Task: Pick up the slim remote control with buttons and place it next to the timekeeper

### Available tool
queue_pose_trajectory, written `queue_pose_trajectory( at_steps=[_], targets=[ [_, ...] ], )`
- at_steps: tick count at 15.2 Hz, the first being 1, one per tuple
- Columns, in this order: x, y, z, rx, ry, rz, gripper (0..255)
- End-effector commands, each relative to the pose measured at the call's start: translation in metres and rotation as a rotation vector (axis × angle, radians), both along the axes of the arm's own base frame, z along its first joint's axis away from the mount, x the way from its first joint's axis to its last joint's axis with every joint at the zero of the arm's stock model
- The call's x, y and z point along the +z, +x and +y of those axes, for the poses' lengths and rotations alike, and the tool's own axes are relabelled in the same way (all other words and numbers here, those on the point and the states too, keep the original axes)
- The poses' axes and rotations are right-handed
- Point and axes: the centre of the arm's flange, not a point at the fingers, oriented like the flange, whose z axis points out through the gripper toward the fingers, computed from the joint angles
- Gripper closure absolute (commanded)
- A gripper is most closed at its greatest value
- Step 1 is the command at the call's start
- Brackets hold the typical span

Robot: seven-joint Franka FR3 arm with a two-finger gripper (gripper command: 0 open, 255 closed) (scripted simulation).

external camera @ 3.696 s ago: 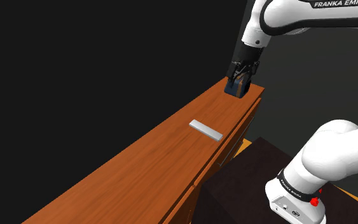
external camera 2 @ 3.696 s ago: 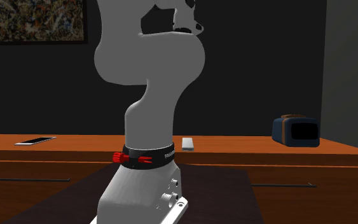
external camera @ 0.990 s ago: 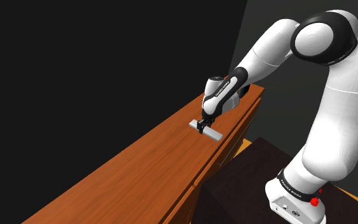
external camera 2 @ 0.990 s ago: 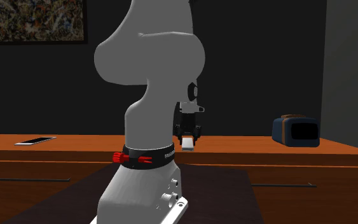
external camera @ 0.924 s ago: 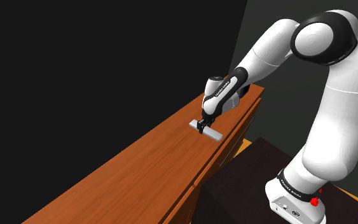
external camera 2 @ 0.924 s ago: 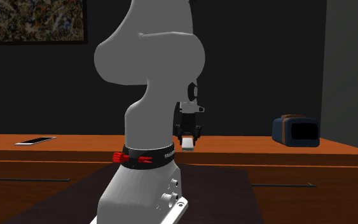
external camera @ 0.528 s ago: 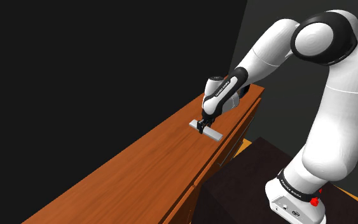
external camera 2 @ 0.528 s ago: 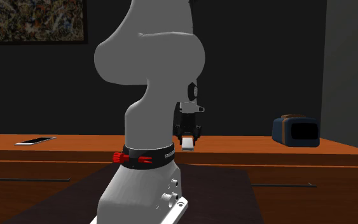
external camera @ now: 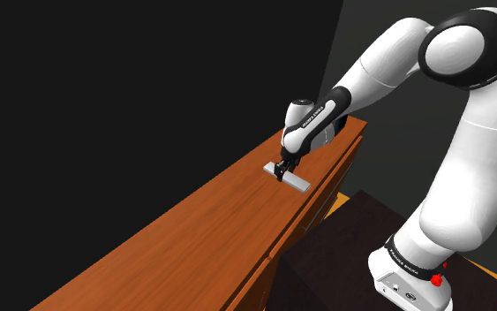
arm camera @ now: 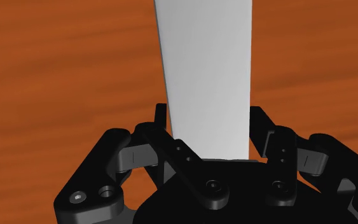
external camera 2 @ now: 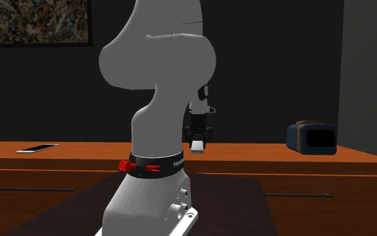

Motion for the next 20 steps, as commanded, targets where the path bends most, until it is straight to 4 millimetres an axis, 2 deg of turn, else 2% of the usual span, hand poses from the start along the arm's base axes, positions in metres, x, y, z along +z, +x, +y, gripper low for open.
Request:
queue_pose_trajectory(
  at_steps=[1,20],
  targets=[
    [0.011,0.000,-0.001,0.000,0.000,0.000,255],
    [0.112,0.000,-0.001,0.000,0.000,0.000,255]
  ],
)
